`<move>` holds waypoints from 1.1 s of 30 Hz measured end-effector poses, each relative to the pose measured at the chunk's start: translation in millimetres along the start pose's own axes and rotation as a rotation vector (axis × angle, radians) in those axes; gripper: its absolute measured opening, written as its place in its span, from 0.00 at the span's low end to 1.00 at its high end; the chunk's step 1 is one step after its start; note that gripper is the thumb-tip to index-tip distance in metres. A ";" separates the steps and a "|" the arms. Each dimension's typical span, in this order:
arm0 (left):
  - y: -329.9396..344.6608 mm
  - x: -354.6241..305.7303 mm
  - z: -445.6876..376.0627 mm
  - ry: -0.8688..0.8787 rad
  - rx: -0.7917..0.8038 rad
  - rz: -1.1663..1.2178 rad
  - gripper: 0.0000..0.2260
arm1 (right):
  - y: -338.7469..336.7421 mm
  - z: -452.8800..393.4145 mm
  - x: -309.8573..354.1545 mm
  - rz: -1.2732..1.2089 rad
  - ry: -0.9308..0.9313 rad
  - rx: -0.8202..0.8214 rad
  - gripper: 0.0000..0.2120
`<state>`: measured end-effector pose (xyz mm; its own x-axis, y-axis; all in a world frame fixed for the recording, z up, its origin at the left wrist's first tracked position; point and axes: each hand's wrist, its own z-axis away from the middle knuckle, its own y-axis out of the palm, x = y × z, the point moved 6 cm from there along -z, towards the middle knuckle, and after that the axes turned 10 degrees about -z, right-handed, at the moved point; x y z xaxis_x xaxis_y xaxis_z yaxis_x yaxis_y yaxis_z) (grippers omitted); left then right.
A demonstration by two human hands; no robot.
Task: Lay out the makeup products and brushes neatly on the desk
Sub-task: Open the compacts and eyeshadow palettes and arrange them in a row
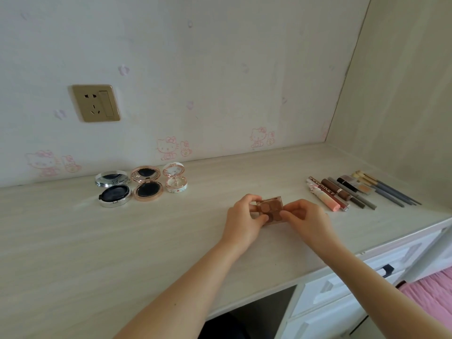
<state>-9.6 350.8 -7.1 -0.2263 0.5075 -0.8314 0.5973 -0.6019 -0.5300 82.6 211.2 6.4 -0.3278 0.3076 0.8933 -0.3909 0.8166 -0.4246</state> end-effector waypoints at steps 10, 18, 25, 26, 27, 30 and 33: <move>-45.7 24.8 16.7 -0.246 0.007 0.504 0.13 | 43.2 11.9 28.4 -0.185 -0.008 0.140 0.05; -105.3 50.5 42.9 -0.284 -0.005 0.563 0.09 | 95.6 29.0 64.8 -0.184 -0.056 0.272 0.11; -154.0 75.9 73.0 -0.320 -0.073 0.567 0.08 | 149.5 51.9 94.4 -0.246 -0.104 0.431 0.19; -159.9 79.3 77.4 -0.328 -0.079 0.583 0.08 | 155.9 54.8 97.8 -0.248 -0.110 0.450 0.18; -165.5 82.7 81.5 -0.338 -0.084 0.606 0.08 | 162.2 57.2 100.3 -0.251 -0.108 0.465 0.18; -178.5 93.6 91.6 -0.362 -0.091 0.678 0.07 | 178.6 63.9 105.6 -0.276 -0.075 0.508 0.17; -188.3 105.1 99.4 -0.378 -0.130 0.694 0.08 | 192.6 70.7 111.5 -0.277 -0.092 0.546 0.17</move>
<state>-222.4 456.1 -11.2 -0.0019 -0.2133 -0.9770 0.7773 -0.6149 0.1328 -90.1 368.2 13.8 -0.2144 0.0567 0.9751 -0.8477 0.4851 -0.2146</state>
